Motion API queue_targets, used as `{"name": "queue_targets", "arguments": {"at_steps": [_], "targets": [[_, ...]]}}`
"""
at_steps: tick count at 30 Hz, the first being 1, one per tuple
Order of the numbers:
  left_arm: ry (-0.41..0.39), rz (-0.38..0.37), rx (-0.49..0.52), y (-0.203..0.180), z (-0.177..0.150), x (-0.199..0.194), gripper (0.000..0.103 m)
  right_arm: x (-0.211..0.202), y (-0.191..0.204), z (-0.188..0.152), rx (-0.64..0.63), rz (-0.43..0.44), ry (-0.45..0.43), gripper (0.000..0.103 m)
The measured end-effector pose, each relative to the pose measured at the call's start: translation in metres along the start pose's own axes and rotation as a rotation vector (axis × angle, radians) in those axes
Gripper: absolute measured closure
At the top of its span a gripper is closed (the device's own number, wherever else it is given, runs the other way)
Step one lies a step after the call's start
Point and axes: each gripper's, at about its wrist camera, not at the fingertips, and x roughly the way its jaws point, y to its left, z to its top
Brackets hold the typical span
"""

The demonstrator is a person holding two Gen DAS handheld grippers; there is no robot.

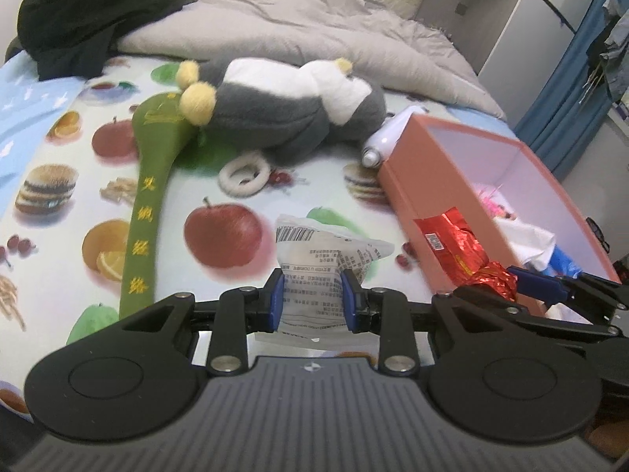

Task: Organize soft objects
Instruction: 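Carry the red packet with the right tool while the left tool carries the paper packet to the box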

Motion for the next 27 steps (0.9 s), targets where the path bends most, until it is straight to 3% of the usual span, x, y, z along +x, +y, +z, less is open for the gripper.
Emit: {"name": "queue_targets", "arguments": {"at_steps": [17, 27], "targets": [[-0.108, -0.081, 0.069, -0.083, 0.088, -0.033, 0.069, -0.059, -0.063, 0.068, 0.074, -0.047, -0.186, 0.043], [-0.078, -0.154, 0.156, -0.148, 0.12, 0.006, 0.069, -0.059, -0.119, 0.08, 0.142, -0.117, -0.208, 0.043]]}}
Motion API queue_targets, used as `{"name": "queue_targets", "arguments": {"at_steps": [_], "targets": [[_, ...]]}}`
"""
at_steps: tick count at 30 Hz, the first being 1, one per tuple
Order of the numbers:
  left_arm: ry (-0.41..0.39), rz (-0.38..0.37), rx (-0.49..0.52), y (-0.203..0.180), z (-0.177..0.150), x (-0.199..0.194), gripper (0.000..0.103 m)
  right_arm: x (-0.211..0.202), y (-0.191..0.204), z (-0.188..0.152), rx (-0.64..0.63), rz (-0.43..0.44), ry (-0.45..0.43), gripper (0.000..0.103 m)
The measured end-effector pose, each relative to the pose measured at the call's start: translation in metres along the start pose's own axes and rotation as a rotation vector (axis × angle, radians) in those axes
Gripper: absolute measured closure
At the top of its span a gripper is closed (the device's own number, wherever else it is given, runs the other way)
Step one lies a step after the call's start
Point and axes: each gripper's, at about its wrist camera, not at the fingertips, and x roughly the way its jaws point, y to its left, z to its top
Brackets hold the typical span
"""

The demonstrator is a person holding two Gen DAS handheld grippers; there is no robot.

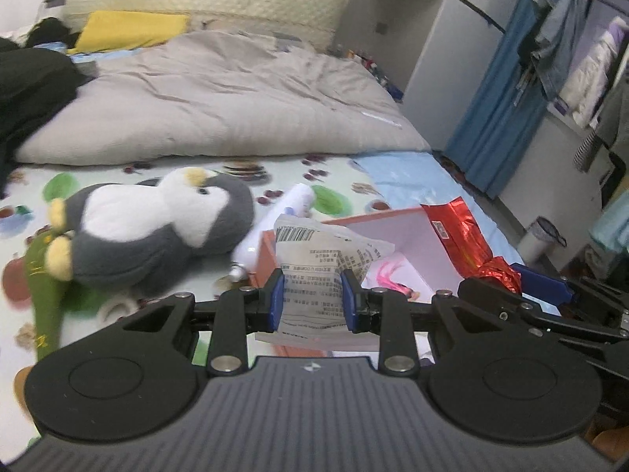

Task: Organize soft objects
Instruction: 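Carry the red packet with the right tool while the left tool carries the paper packet to the box, then open the right tool over the pink box while the left tool releases the paper packet inside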

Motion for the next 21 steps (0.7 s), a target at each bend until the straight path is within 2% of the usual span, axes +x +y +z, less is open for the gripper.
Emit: {"name": "queue_targets", "arguments": {"at_steps": [6, 13, 21], "targets": [[0.062, -0.054, 0.041, -0.021, 0.005, 0.05, 0.068, 0.024, -0.034, -0.011, 0.059, -0.048, 0.055, 0.043], [0.164, -0.071, 0.085, -0.04, 0.003, 0.114, 0.068, 0.062, -0.069, -0.028, 0.12, -0.08, 0.135, 0.043], [0.243, -0.076, 0.112, -0.046, -0.001, 0.173, 0.068, 0.099, -0.096, -0.047, 0.174, -0.093, 0.216, 0.043]]}}
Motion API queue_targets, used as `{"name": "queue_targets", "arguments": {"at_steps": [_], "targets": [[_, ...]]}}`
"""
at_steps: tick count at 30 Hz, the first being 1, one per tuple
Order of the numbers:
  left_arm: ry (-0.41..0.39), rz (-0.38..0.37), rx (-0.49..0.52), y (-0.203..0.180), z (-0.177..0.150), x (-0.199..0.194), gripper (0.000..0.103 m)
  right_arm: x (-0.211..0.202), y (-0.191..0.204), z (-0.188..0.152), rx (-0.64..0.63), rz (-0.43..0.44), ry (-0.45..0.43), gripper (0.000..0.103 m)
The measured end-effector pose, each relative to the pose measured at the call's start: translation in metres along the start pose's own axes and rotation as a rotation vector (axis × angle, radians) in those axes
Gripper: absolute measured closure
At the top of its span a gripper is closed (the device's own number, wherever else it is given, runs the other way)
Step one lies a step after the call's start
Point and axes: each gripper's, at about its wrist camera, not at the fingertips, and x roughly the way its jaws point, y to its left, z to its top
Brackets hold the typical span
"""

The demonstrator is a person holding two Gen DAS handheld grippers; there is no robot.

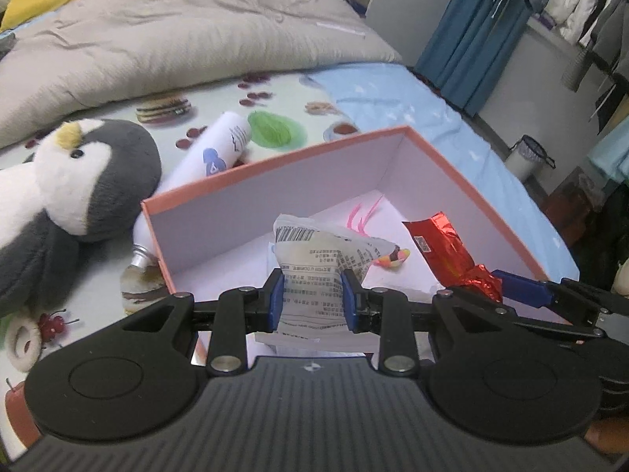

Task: Organize soft objects
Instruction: 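Open the right tool over the pink box while the left tool releases the paper packet inside, then move both open tools back from the box to the white ring toy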

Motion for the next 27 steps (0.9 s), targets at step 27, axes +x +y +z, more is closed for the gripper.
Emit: {"name": "queue_targets", "arguments": {"at_steps": [27], "targets": [[-0.101, -0.005, 0.025, -0.001, -0.019, -0.085, 0.049, -0.061, 0.024, -0.006, 0.012, 0.021, -0.069, 0.041]]}}
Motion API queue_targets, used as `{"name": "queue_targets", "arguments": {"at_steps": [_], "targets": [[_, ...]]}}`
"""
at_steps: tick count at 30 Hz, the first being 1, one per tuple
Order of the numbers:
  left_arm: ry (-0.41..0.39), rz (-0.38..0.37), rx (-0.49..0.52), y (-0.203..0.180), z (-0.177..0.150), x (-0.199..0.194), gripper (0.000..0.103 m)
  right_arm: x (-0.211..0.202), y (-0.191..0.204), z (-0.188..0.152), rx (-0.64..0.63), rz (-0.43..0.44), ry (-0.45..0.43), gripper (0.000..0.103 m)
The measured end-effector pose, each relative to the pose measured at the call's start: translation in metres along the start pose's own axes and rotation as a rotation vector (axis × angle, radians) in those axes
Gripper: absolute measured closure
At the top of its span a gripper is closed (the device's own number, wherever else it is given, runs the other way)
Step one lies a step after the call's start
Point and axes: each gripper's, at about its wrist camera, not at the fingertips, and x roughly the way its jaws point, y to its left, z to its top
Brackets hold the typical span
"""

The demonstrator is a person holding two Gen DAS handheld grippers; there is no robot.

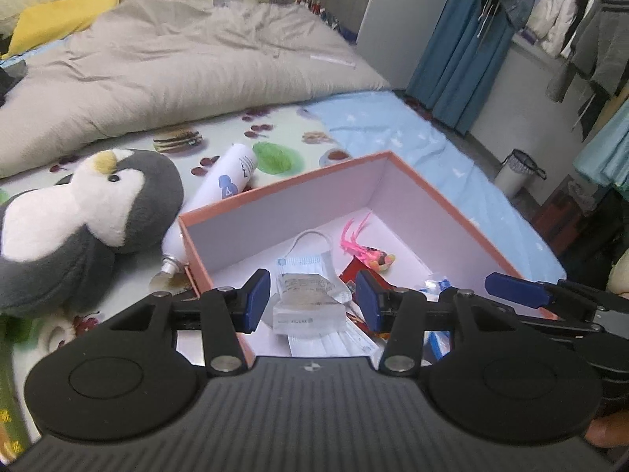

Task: Organize soft objects
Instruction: 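Move both open tools back from the box to the white ring toy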

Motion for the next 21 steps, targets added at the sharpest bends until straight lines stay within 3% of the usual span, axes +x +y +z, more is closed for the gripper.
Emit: {"name": "queue_targets", "arguments": {"at_steps": [21], "targets": [[-0.111, 0.028, -0.011, 0.022, -0.097, -0.155, 0.049, -0.102, 0.068, -0.057, -0.046, 0.032, -0.096, 0.041]]}}
